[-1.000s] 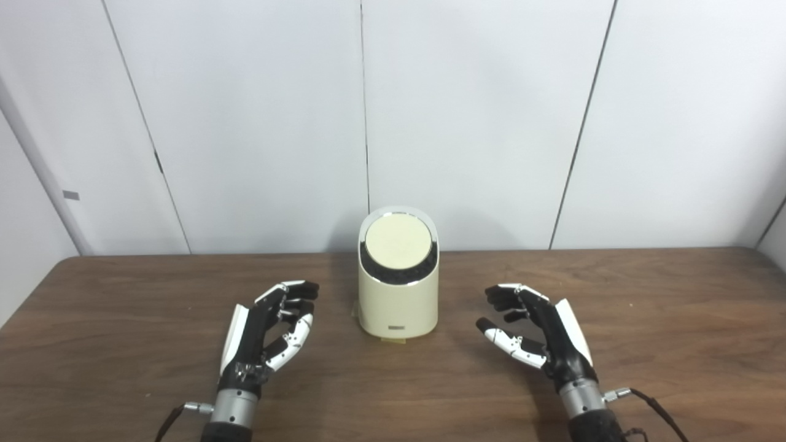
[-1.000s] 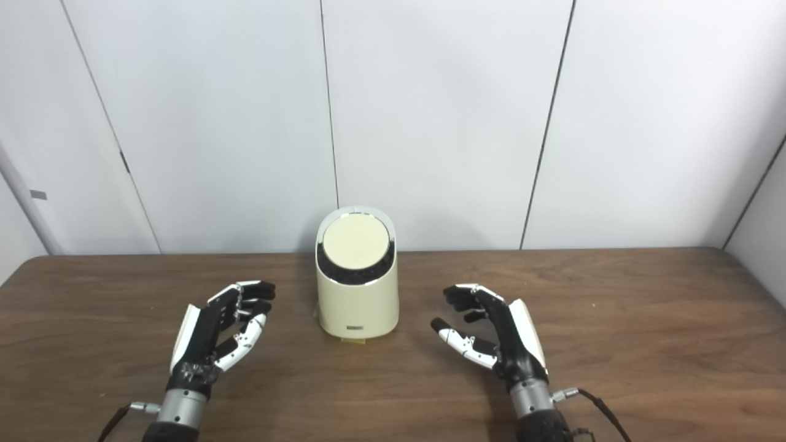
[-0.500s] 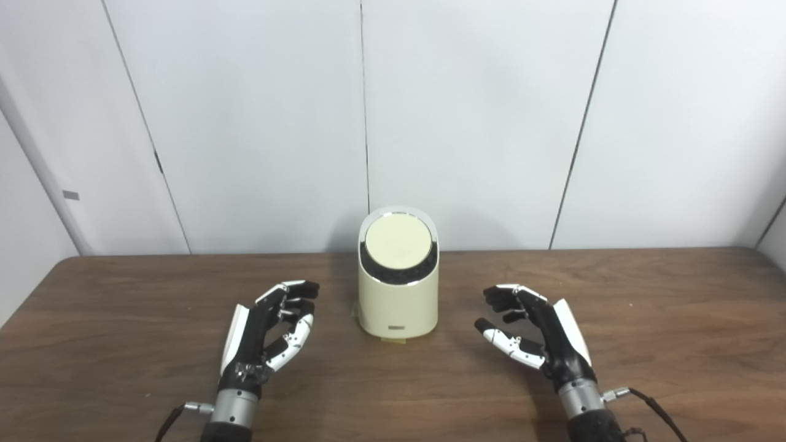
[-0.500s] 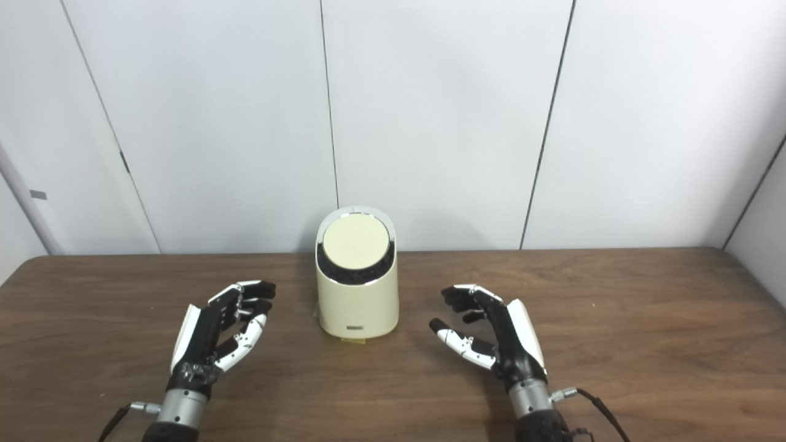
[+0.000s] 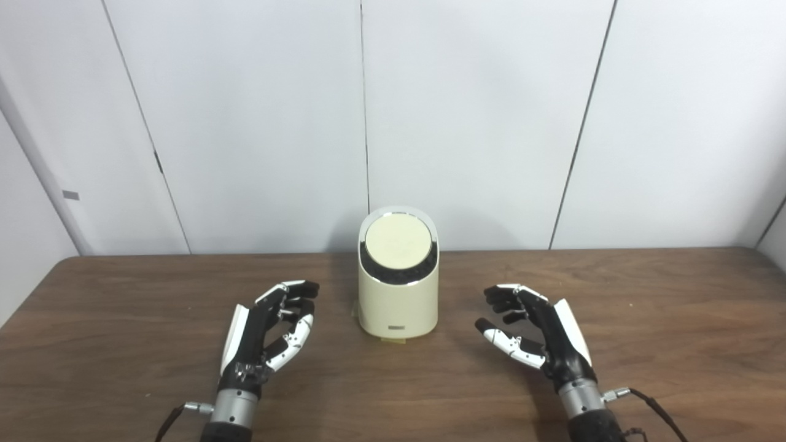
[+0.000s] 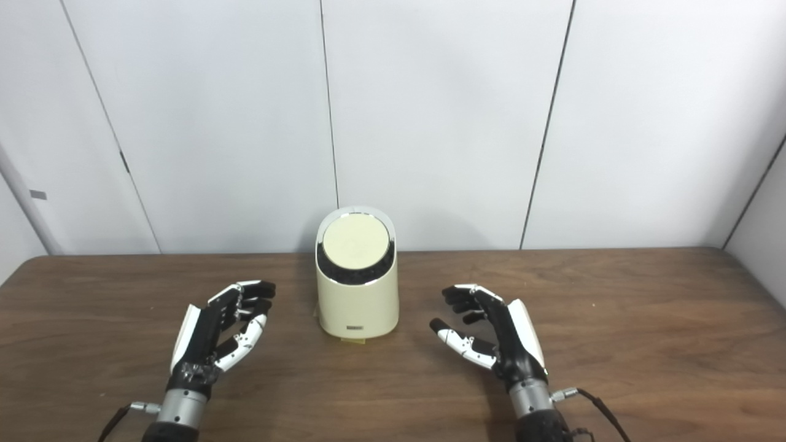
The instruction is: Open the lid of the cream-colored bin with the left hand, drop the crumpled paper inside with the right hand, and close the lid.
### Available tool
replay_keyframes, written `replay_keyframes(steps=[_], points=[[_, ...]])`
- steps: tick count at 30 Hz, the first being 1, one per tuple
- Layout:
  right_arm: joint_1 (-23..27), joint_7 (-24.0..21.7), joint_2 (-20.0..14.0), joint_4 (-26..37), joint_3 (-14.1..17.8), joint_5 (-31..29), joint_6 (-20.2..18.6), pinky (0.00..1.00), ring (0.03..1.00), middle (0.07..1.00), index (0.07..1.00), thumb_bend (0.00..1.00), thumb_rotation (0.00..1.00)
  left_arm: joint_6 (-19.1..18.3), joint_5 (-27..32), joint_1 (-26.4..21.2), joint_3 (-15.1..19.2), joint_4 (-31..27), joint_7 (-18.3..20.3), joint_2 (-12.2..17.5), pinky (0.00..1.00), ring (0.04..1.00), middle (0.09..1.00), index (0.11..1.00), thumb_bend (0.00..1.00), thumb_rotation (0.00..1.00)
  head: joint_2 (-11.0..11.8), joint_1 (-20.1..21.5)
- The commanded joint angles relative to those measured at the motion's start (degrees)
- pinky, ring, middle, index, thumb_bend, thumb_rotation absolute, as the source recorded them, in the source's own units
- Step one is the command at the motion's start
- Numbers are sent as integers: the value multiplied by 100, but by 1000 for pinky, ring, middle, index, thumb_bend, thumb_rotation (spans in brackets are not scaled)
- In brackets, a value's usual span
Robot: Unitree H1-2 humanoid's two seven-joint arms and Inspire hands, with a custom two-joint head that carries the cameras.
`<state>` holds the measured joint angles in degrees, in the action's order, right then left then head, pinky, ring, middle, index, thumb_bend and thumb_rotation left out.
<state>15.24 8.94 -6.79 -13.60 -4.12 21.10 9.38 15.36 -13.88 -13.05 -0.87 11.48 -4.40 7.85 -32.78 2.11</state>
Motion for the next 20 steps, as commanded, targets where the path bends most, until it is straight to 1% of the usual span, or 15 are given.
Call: replay_keyframes(steps=[1, 5, 7, 10, 14, 17, 20], points=[[170, 53, 2, 73, 9, -34, 136, 587, 662, 665, 657, 364, 366, 98, -10, 4, -7, 5, -15, 63, 576, 687, 716, 717, 241, 307, -5, 6], [163, 27, 4, 114, 1, -24, 63, 589, 662, 666, 658, 365, 414, 143, -55, 3, -7, 34, -55, 63, 572, 680, 712, 711, 239, 292, -9, 7], [163, 24, 12, 103, 10, -58, 90, 591, 667, 667, 658, 366, 399, 169, -36, -2, -8, 56, -44, 69, 577, 684, 715, 710, 243, 298, -9, 7], [166, 31, 11, 96, 6, -59, 95, 584, 661, 664, 658, 368, 382, 217, -34, -10, -9, 80, -51, 73, 572, 681, 713, 706, 239, 275, -9, 7], [164, 21, 9, 110, 0, -61, 66, 575, 656, 666, 662, 368, 394, 167, -63, -11, -12, 66, -57, 73, 568, 680, 712, 708, 242, 282, -1, 6], [168, 32, 17, 80, 10, -86, 96, 591, 668, 668, 659, 371, 393, 118, -109, -7, -20, 40, -63, 82, 556, 674, 708, 710, 242, 311, -1, 6], [165, 30, 11, 107, 3, -54, 40, 591, 664, 666, 656, 378, 432, 111, -76, -3, -16, 20, -44, 78, 555, 672, 708, 711, 240, 303, -1, 6]])
